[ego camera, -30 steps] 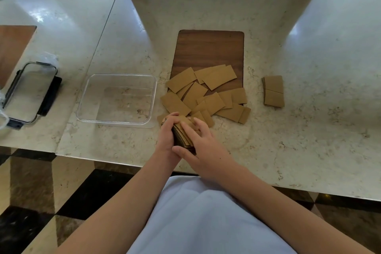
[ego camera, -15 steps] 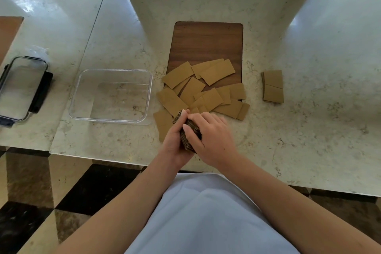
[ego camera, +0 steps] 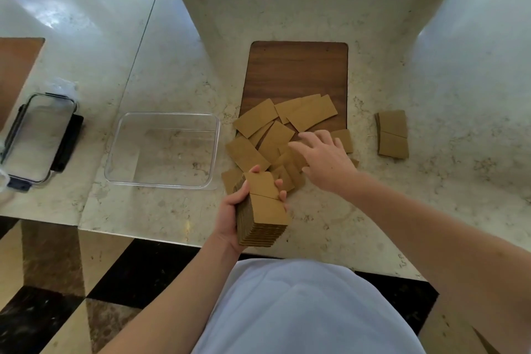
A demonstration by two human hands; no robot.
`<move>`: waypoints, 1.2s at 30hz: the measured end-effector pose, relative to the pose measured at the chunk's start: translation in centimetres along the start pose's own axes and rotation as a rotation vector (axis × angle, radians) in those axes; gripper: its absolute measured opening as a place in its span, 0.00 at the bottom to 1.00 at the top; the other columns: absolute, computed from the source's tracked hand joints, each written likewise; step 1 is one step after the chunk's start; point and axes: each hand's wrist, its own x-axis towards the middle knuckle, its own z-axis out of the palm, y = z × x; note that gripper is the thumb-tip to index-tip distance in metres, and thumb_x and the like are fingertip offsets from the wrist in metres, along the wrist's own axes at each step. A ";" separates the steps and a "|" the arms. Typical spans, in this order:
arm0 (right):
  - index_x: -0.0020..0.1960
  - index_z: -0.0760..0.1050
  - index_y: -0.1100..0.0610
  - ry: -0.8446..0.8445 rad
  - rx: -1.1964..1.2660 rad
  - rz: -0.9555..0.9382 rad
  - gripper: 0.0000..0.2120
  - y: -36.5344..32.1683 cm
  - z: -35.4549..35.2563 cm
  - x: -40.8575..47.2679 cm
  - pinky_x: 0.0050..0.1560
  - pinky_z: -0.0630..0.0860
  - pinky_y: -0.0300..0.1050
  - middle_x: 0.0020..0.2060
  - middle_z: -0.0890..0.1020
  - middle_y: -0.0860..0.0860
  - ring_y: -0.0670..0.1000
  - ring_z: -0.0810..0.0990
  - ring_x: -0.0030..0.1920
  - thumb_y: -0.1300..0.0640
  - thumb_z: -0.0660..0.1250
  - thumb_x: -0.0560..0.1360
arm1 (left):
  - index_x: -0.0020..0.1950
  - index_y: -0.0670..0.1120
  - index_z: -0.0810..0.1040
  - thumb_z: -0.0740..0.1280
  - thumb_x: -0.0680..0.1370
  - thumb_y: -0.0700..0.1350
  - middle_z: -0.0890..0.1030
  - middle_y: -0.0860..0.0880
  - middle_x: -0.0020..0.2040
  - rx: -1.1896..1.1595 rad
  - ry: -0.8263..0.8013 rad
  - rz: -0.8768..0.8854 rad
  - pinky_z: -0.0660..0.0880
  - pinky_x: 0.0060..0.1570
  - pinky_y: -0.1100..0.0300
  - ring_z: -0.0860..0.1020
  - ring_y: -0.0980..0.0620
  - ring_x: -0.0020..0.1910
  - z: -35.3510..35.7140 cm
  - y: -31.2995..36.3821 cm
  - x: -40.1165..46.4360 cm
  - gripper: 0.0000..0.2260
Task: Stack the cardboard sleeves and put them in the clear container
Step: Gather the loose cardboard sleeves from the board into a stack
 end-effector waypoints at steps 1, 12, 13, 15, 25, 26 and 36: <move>0.79 0.64 0.47 -0.044 -0.055 -0.037 0.33 0.2 -0.2 0.9 0.69 0.65 0.66 0.78 0.63 0.53 0.61 0.59 0.75 0.55 0.72 0.77 | 0.67 0.48 0.80 0.69 0.78 0.44 0.78 0.33 0.63 0.012 -0.017 -0.006 0.78 0.55 0.39 0.80 0.35 0.55 0.0 0.1 -0.1 0.17; 0.71 0.71 0.53 -0.050 -0.181 -0.071 0.33 2.6 -1.3 1.6 0.70 0.62 0.62 0.73 0.68 0.54 0.58 0.63 0.73 0.38 0.72 0.73 | 0.68 0.48 0.77 0.74 0.75 0.46 0.77 0.35 0.62 0.053 -0.066 -0.046 0.78 0.55 0.42 0.80 0.38 0.54 0.1 0.1 0.3 0.22; 0.70 0.71 0.54 -0.030 -0.199 -0.054 0.32 2.8 -1.5 1.1 0.69 0.64 0.61 0.70 0.71 0.54 0.58 0.66 0.71 0.38 0.71 0.73 | 0.68 0.49 0.77 0.75 0.74 0.45 0.77 0.35 0.62 0.068 -0.054 -0.048 0.79 0.55 0.42 0.80 0.38 0.53 0.1 0.0 0.4 0.23; 0.68 0.71 0.54 -0.025 -0.249 0.004 0.31 3.2 -2.1 0.1 0.67 0.68 0.59 0.63 0.76 0.53 0.57 0.73 0.65 0.37 0.70 0.73 | 0.68 0.49 0.76 0.77 0.73 0.43 0.77 0.35 0.61 0.084 -0.031 -0.050 0.79 0.54 0.42 0.81 0.37 0.53 0.1 -0.1 0.6 0.25; 0.68 0.74 0.47 -0.110 0.463 0.287 0.36 -2.6 -6.0 -7.0 0.31 0.74 0.40 0.40 0.81 0.42 0.42 0.79 0.34 0.25 0.57 0.72 | 0.69 0.49 0.78 0.75 0.71 0.39 0.81 0.34 0.60 0.188 0.095 -0.004 0.81 0.55 0.40 0.83 0.35 0.53 0.7 -0.6 1.4 0.26; 0.70 0.74 0.45 -0.123 0.491 0.262 0.37 -4.0 -5.8 -7.5 0.29 0.73 0.39 0.40 0.81 0.41 0.40 0.78 0.34 0.24 0.55 0.71 | 0.72 0.47 0.76 0.75 0.71 0.40 0.83 0.35 0.59 0.236 0.136 -0.002 0.83 0.52 0.41 0.84 0.36 0.51 0.7 -0.8 1.4 0.29; 0.57 0.79 0.47 -0.060 0.413 0.193 0.33 -8.8 -2.8 -9.1 0.39 0.80 0.46 0.50 0.86 0.46 0.47 0.82 0.39 0.25 0.48 0.77 | 0.70 0.50 0.76 0.74 0.73 0.45 0.85 0.37 0.56 0.291 0.109 0.031 0.84 0.49 0.45 0.85 0.40 0.51 0.9 -1.5 0.3 0.25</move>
